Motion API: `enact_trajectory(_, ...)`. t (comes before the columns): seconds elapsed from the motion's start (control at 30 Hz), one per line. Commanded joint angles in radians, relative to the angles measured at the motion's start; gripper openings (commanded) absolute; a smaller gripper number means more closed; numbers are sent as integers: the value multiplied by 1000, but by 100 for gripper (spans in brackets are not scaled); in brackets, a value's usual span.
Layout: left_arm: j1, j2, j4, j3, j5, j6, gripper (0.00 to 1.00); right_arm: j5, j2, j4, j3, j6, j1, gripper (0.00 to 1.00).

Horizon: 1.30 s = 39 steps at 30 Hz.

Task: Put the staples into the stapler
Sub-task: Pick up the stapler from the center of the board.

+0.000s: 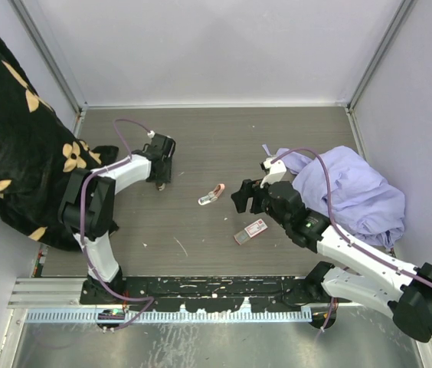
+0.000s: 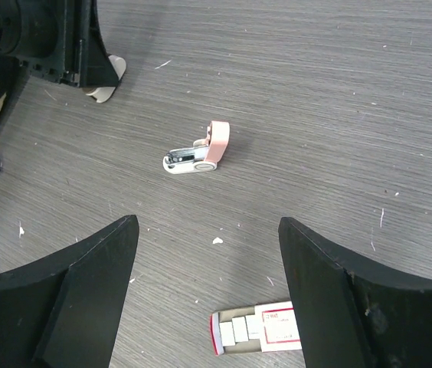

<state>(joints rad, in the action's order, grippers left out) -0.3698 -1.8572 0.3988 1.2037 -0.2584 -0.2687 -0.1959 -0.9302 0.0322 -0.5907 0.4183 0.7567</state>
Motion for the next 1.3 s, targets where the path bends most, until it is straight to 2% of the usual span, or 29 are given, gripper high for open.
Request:
enact_trajectory(0.0, 4, 153, -53, -78, -18, -49, 20, 27, -14, -43, -40, 20, -4, 80)
enact_trajectory(0.3, -19, 637, -434, -475, 403, -167, 18, 232, -185, -190, -100, 194, 2, 80)
enact_trajectory(0.43, -91, 833, -579, -632, 435, -231, 18, 254, -287, -207, -180, 247, 53, 79)
enact_trajectory(0.57, -166, 964, -650, -718, 406, -261, 18, 182, -357, -183, -261, 235, 150, 77)
enact_trajectory(0.77, -207, 1051, -673, -773, 393, -252, 18, 65, -403, -127, -337, 215, 219, 71)
enact_trajectory(1.03, -226, 1060, -690, -782, 427, -234, 17, 36, -429, -154, -361, 252, 223, 63)
enact_trajectory(1.27, -229, 1071, -688, -787, 428, -229, 17, -52, -420, -157, -375, 245, 223, 59)
